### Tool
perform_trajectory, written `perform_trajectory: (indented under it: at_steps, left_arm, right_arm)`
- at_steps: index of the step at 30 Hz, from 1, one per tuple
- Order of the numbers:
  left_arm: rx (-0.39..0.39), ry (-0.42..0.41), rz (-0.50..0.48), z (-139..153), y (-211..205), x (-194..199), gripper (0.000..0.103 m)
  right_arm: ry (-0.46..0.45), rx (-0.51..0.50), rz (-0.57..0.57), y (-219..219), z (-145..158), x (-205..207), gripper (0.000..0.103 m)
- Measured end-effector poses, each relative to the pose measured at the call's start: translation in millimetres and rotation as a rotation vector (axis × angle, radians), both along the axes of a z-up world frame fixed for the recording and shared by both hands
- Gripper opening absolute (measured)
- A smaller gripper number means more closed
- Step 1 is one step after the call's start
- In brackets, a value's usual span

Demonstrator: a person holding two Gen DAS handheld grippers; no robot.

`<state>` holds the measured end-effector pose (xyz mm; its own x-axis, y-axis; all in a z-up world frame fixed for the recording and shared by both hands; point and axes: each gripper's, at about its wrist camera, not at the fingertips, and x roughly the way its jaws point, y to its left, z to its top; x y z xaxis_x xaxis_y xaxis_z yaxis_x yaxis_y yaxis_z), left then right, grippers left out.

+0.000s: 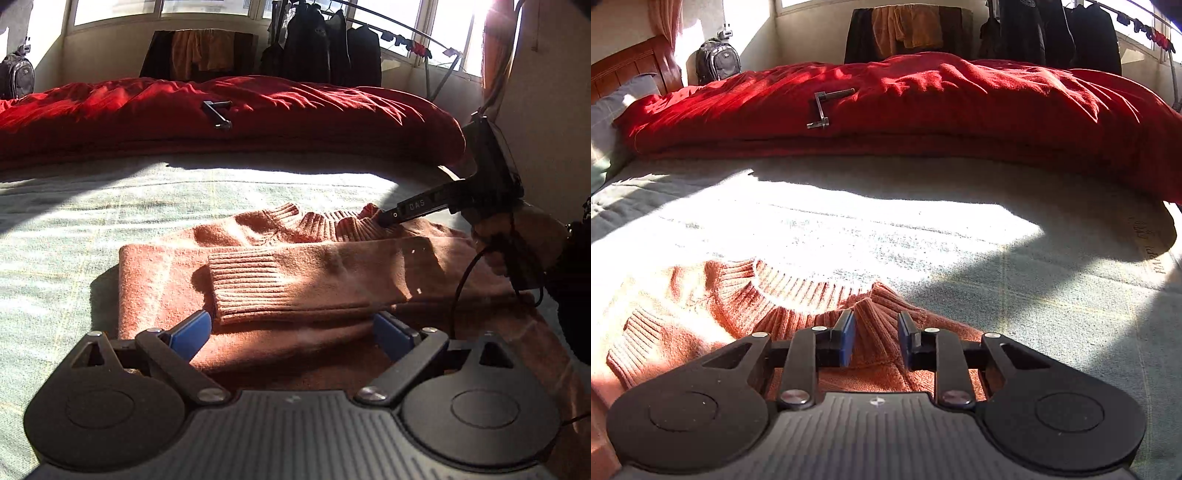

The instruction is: Fold clothes

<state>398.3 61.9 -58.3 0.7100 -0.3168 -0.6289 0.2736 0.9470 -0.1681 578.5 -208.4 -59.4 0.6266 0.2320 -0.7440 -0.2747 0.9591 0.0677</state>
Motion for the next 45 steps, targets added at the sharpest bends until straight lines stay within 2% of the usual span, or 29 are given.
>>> perform_trajectory:
  at_steps: [2,6,9,11,13,17,21,24,26,30,33,39,42,45]
  left_arm:
    - [0.011,0.011,0.002,-3,1,-4,0.095]
    - [0.034,0.030,0.001,-8,2,-10,0.095]
    - [0.050,0.033,-0.002,-7,2,-16,0.095]
    - [0.057,0.024,-0.010,-3,4,-23,0.095]
    - [0.064,0.011,-0.006,3,7,-30,0.095]
    - [0.081,-0.014,0.017,19,17,-51,0.095]
    - [0.110,-0.036,0.020,37,24,-79,0.095]
    - [0.133,-0.046,0.008,47,25,-100,0.097]
    - [0.126,-0.046,0.000,49,24,-112,0.099]
    - [0.101,0.032,-0.019,37,12,-132,0.099]
    - [0.109,0.077,-0.048,20,-2,-148,0.099]
    - [0.147,0.166,-0.094,-16,-22,-171,0.099]
    - [0.180,0.156,-0.103,-26,-25,-181,0.099]
    - [0.181,0.135,-0.123,-26,-21,-191,0.100]
  right_arm:
    - [0.032,-0.024,-0.014,5,-15,14,0.030]
    - [0.027,0.010,-0.029,-2,-12,9,0.033]
    - [0.005,0.012,-0.006,-11,10,-26,0.042]
    - [-0.009,0.013,0.010,-16,25,-49,0.056]
    - [-0.024,0.014,0.025,-22,40,-72,0.063]
    - [-0.069,-0.026,-0.024,-47,71,-134,0.079]
    - [-0.073,-0.026,-0.136,-74,92,-188,0.086]
    - [-0.061,-0.048,-0.156,-77,97,-221,0.089]
    - [-0.059,-0.048,-0.144,-69,93,-239,0.101]
    - [-0.013,-0.040,-0.089,-41,68,-258,0.102]
    - [0.025,-0.048,-0.062,-20,45,-272,0.102]
    - [0.061,-0.088,-0.082,-6,10,-295,0.103]
    - [0.069,-0.085,-0.109,-7,-3,-303,0.103]
    - [0.078,-0.082,-0.137,-9,-15,-311,0.103]
